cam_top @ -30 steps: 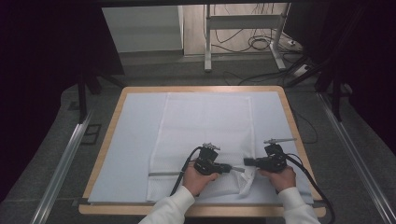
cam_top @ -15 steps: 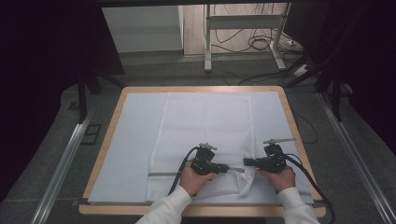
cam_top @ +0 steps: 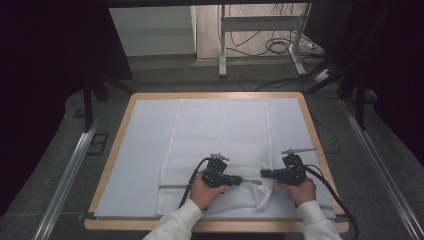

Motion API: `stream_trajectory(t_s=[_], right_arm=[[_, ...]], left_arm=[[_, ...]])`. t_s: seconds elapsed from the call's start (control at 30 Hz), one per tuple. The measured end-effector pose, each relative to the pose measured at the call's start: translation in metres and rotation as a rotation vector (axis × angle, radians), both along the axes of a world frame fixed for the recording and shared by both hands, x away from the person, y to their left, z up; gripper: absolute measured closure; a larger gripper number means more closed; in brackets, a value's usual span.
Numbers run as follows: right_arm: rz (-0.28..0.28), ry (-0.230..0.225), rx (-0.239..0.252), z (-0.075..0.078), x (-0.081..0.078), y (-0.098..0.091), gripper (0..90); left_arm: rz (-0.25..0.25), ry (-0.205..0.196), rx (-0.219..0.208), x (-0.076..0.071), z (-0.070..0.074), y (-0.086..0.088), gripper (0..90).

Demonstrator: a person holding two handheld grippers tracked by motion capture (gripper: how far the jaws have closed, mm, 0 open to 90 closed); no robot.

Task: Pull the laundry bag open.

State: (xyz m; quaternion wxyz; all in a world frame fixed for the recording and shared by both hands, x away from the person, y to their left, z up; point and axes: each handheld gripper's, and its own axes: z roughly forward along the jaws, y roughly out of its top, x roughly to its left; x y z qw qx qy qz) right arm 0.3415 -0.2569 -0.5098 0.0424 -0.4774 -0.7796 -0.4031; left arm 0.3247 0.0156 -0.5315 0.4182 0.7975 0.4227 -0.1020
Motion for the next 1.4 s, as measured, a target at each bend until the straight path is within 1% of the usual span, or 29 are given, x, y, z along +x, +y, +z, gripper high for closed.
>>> stream_trajectory(t_s=[0.1, 0.17, 0.23, 0.37, 0.43, 0.53, 0.67, 0.77, 1.0, 1.1, 1.17, 1.4], right_arm=[[0.001, 0.001, 0.0, 0.0, 0.0, 0.0, 88.1], [0.001, 0.002, 0.001, 0.0, 0.0, 0.0, 88.1], [0.002, 0.002, 0.0, 0.0, 0.0, 0.0, 88.1], [0.002, -0.005, -0.009, 0.0, 0.0, 0.0, 88.1], [0.0, -0.006, -0.012, 0.0, 0.0, 0.0, 88.1], [0.003, -0.004, -0.011, 0.0, 0.0, 0.0, 88.1], [0.002, -0.006, -0.008, 0.0, 0.0, 0.0, 88.1], [0.001, -0.007, -0.007, 0.0, 0.0, 0.0, 88.1], [0.002, -0.007, -0.007, 0.0, 0.0, 0.0, 88.1], [0.004, -0.007, -0.007, 0.0, 0.0, 0.0, 88.1], [0.004, -0.007, -0.01, 0.0, 0.0, 0.0, 88.1], [0.003, -0.008, -0.009, 0.0, 0.0, 0.0, 88.1]], left_arm=[[0.006, 0.002, 0.0, 0.0, 0.0, 0.004, 86.5], [0.005, -0.002, 0.009, -0.001, 0.0, 0.005, 86.5], [0.006, 0.002, 0.004, -0.001, 0.0, 0.006, 86.5], [0.01, -0.001, 0.009, -0.001, -0.002, 0.009, 86.5], [0.018, 0.009, 0.003, 0.0, -0.002, 0.011, 86.4], [0.014, 0.006, 0.009, 0.0, -0.002, 0.014, 86.4], [0.016, 0.003, 0.008, -0.002, -0.001, 0.016, 86.4], [0.03, 0.004, -0.007, -0.003, 0.0, 0.018, 86.5], [0.032, 0.007, -0.003, -0.003, -0.001, 0.022, 86.5], [0.027, 0.002, 0.01, -0.004, -0.001, 0.024, 86.5], [0.037, 0.005, -0.001, -0.005, -0.001, 0.024, 86.5], [0.047, 0.007, 0.0, -0.006, -0.001, 0.03, 86.5]])
